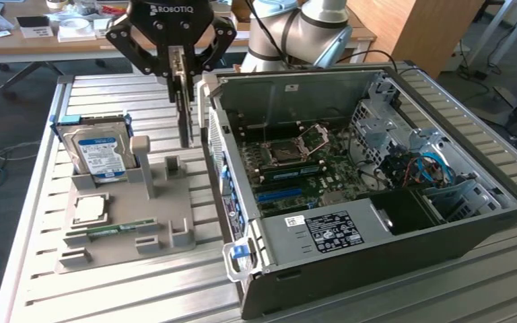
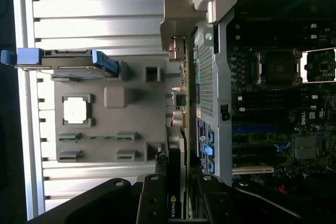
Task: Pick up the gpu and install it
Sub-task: 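Pick up the gpu and move the gpu toward the slot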
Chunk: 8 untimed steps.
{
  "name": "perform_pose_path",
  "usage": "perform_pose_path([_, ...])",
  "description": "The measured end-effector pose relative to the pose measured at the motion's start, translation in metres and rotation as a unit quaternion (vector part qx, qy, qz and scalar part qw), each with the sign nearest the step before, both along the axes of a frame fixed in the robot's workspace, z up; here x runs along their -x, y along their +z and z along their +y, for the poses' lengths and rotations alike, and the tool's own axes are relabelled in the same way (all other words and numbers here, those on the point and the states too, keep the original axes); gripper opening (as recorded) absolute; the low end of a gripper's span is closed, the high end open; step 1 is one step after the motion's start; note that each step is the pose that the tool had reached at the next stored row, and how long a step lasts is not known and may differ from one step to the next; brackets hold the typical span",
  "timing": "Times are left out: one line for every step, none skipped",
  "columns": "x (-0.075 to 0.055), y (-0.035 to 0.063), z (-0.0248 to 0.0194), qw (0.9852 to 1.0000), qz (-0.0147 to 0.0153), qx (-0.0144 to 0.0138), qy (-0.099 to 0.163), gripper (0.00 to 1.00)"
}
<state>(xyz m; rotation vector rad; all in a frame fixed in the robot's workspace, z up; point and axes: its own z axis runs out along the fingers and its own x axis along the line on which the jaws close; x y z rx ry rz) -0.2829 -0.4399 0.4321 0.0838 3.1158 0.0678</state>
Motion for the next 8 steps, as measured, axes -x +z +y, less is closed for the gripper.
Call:
perform_pose_path([-0.0013,0.0,0.0,1.0,0.0,-0.0001,0.0,0.27])
perform_pose_path([-0.0027,0.0001,0.0,1.0,0.0001,-0.0001,0.0,0.27])
perform_pose_path([-0.004,0.0,0.0,1.0,0.0001,-0.0002,0.0,0.27])
perform_pose_path([-0.0054,0.0,0.0,1.0,0.0001,-0.0003,0.0,0.27])
perform_pose_path([-0.0067,0.0,0.0,1.0,0.0,-0.0004,0.0,0.27])
perform_pose_path([-0.008,0.0,0.0,1.0,0.0,-0.0004,0.0,0.27])
perform_pose_path([-0.0093,0.0,0.0,1.0,0.0,-0.0005,0.0,0.27])
perform_pose_path([-0.0105,0.0,0.0,1.0,0.0,-0.0006,0.0,0.27])
